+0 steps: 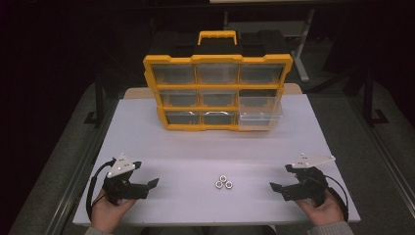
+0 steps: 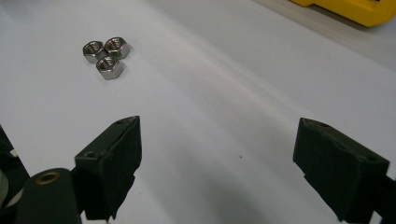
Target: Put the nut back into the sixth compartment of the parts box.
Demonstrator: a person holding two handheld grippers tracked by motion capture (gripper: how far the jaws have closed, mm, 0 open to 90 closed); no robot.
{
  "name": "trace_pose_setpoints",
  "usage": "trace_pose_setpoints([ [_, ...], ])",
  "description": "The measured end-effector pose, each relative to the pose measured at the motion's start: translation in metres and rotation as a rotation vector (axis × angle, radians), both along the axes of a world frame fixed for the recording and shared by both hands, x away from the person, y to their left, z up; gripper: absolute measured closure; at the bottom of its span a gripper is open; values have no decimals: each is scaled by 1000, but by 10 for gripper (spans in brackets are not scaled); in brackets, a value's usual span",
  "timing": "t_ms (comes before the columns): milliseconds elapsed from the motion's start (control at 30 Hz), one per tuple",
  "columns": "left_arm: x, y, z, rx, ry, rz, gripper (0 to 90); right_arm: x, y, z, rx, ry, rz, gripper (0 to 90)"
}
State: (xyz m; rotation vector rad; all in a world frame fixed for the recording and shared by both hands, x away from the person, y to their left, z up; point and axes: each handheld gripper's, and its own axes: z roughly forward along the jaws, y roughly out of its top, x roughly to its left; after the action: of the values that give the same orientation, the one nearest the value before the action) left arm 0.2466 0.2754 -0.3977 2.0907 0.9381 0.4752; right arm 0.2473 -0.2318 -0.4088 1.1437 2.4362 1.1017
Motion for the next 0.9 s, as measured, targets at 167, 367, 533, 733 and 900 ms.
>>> trace_pose_setpoints([
  [167, 0, 3, 0, 3, 2, -1, 145, 0, 0, 0, 5, 7, 3, 144],
  [367, -1, 6, 1, -4, 1, 7, 145, 0, -1, 0, 17, 8, 4, 146],
  [533, -1, 6, 0, -11, 2, 12, 145, 1, -1, 0, 21, 10, 11, 146],
  [733, -1, 6, 0, -8, 2, 6, 145, 1, -1, 1, 22, 17, 14, 148],
  [900, -2, 6, 0, -17, 4, 11, 145, 2, 0, 1, 25, 20, 21, 154],
])
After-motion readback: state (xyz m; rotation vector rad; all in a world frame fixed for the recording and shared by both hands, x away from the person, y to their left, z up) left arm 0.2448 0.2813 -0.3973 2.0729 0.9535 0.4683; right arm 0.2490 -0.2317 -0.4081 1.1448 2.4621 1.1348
